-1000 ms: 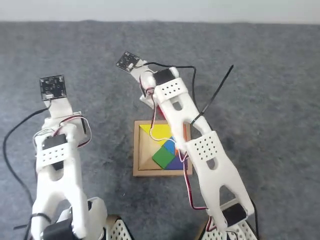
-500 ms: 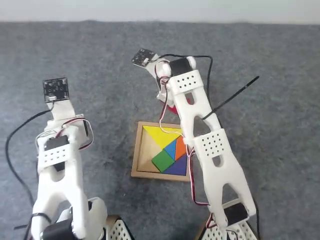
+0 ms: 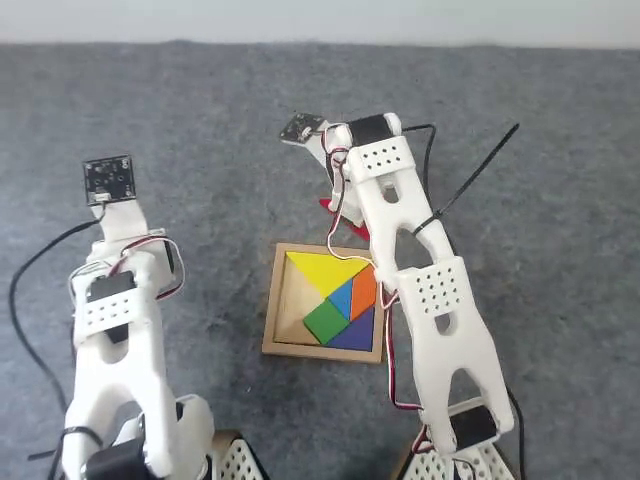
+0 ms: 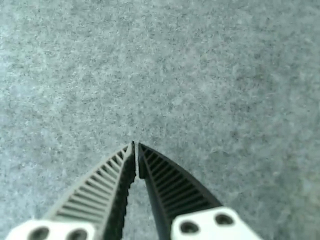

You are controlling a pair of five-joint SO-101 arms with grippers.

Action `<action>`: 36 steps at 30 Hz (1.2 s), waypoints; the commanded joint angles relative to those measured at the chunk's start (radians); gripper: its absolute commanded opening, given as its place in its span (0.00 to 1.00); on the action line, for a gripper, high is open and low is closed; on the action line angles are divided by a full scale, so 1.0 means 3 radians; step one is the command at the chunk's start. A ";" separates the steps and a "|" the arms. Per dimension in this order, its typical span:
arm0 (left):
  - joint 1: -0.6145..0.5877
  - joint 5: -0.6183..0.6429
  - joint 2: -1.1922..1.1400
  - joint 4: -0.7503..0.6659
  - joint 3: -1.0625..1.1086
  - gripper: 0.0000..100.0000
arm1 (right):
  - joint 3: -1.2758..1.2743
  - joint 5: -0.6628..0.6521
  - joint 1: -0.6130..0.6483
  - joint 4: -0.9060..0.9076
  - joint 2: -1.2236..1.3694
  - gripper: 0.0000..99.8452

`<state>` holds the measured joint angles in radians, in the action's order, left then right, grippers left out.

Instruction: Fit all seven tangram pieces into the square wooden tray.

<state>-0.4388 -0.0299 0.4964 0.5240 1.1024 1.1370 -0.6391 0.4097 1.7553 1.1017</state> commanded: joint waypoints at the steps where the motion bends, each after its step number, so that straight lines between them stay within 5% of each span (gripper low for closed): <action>1: -0.0010 -0.0020 0.0036 -0.0046 -0.0054 0.01 | -0.0097 -0.0020 -0.0008 0.0105 -0.0299 0.39; 36: -0.0005 -0.0020 0.0036 -0.0051 -0.0049 0.01 | -0.0097 -0.0046 -0.0028 -0.0141 0.0043 0.39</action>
<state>-0.4404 -0.0299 0.4964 0.5240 1.1024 1.0971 -0.6406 0.4204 1.7354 1.1278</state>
